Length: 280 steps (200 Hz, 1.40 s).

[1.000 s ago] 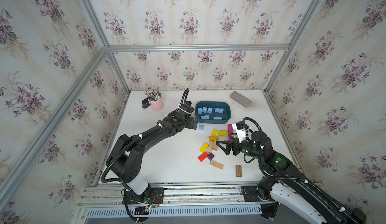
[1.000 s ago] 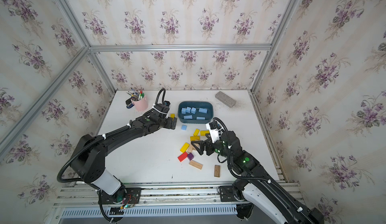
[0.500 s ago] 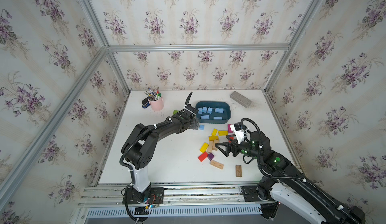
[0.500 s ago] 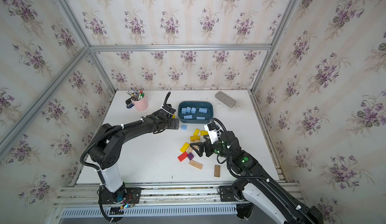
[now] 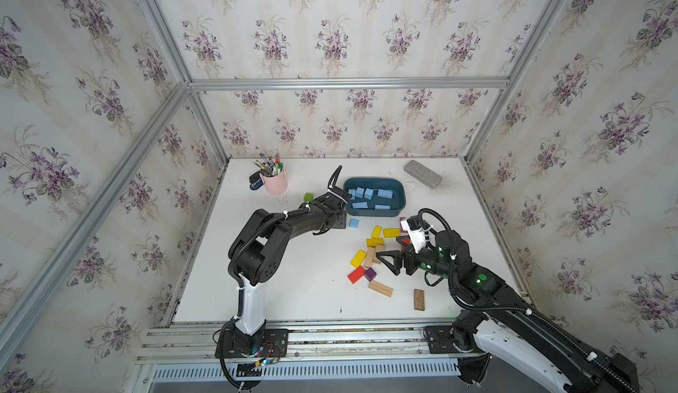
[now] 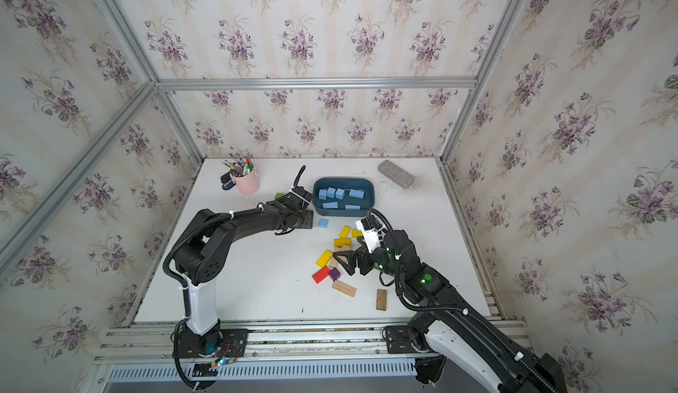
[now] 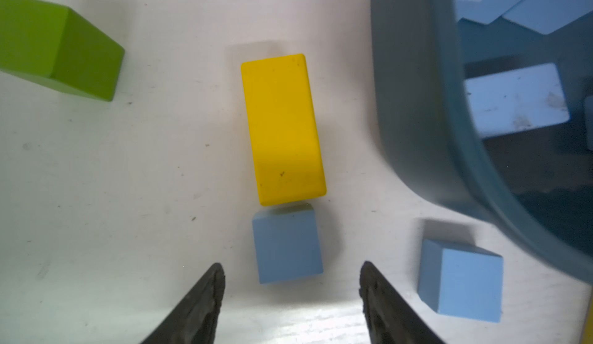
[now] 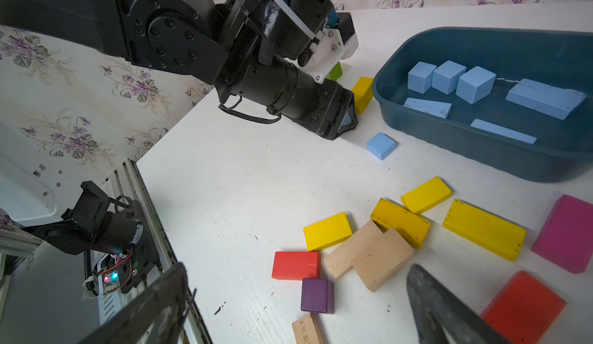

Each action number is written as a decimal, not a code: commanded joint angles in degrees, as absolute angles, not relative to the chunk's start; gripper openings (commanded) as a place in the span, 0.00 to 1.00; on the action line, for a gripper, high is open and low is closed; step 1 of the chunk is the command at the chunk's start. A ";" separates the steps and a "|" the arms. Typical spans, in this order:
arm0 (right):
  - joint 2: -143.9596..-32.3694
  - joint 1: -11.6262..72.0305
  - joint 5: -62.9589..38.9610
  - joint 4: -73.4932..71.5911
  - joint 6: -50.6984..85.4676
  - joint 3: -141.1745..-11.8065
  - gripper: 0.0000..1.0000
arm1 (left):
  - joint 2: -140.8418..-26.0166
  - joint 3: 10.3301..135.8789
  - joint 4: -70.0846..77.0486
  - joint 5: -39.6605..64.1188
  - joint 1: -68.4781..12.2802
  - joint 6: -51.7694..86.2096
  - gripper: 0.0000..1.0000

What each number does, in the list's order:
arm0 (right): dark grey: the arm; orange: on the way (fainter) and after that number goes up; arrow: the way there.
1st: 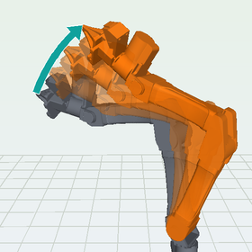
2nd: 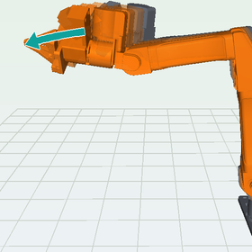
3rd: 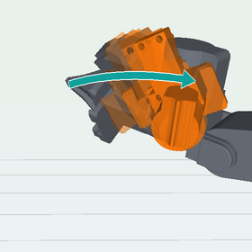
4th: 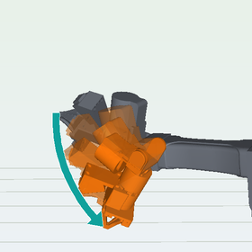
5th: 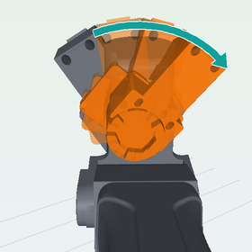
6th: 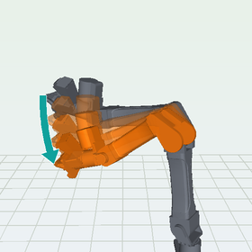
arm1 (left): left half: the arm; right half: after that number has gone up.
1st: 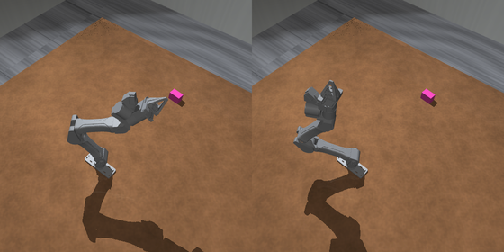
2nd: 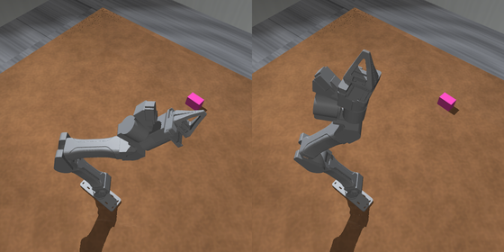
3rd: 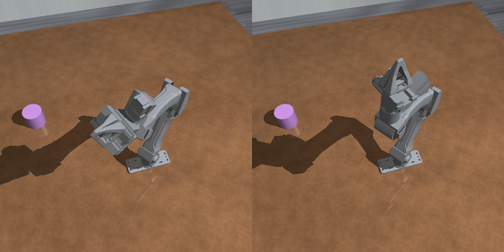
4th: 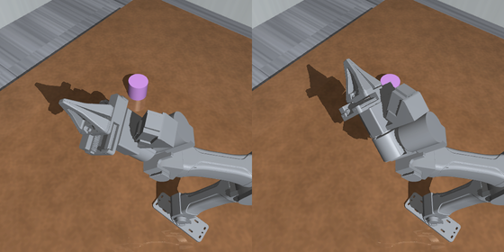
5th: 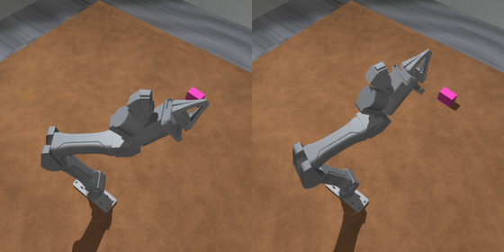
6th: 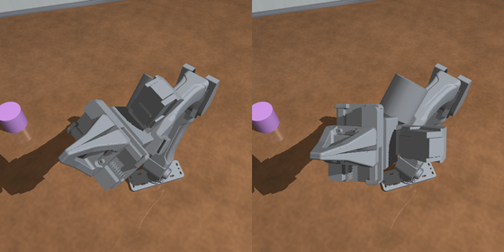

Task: Pick out the blue building blocks
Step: Pick up the building block from the center of the board.

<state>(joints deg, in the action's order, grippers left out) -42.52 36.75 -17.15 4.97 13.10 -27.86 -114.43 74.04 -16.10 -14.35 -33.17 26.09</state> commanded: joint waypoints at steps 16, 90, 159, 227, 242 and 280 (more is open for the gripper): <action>-42.89 36.86 -17.20 2.60 12.52 -27.69 1.00 | -115.94 75.38 -16.17 -13.55 -32.19 27.60 0.58; -43.14 37.01 -17.23 2.60 12.73 -27.73 1.00 | -118.52 77.06 -16.17 -12.17 -31.09 27.66 0.42; -43.25 37.00 -17.10 2.60 13.01 -27.77 1.00 | -116.96 76.13 -16.17 -11.51 -30.94 27.95 0.20; -42.63 37.04 -15.29 2.82 13.45 -27.95 1.00 | -104.69 71.68 -16.23 -10.02 -31.02 30.03 0.15; -42.13 37.03 -14.62 2.82 13.61 -27.94 1.00 | -102.15 71.62 -16.27 -8.81 -31.29 30.79 0.15; -40.74 37.06 -13.72 2.78 13.97 -27.95 1.00 | -99.69 74.46 -16.52 -6.78 -33.34 32.50 0.15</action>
